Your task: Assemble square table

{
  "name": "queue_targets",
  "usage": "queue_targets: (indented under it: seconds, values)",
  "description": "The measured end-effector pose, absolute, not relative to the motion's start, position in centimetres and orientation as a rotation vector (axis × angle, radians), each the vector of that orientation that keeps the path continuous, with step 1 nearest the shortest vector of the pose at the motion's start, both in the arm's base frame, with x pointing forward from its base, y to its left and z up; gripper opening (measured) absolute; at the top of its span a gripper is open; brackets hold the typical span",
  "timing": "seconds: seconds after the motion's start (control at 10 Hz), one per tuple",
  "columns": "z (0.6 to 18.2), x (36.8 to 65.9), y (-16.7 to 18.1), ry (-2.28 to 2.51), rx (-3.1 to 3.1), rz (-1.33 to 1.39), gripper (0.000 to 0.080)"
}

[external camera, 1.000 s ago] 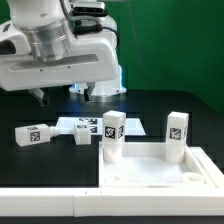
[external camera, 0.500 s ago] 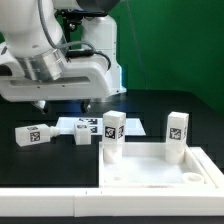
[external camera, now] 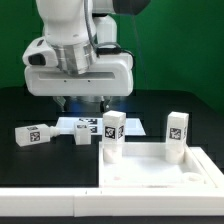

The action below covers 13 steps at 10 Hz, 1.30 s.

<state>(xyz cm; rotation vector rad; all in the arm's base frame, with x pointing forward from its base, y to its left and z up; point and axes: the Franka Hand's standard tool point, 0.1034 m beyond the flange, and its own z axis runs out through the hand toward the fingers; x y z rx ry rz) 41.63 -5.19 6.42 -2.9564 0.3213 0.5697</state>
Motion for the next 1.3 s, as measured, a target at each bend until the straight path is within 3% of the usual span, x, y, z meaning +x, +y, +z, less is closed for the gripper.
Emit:
queue_targets:
  seconds: [0.2,0.6,1.2,1.3]
  values:
    - [6.1,41.8,-5.3,0.292,-2.968,0.541,0.0648]
    - [3.1,41.8,-6.3,0.1,-3.058,0.359,0.0648]
    - [1.8,42.5,-4.9,0.047,-3.086,0.304,0.0639]
    - [1.8,42.5,-4.9,0.047,-3.086,0.304,0.0476]
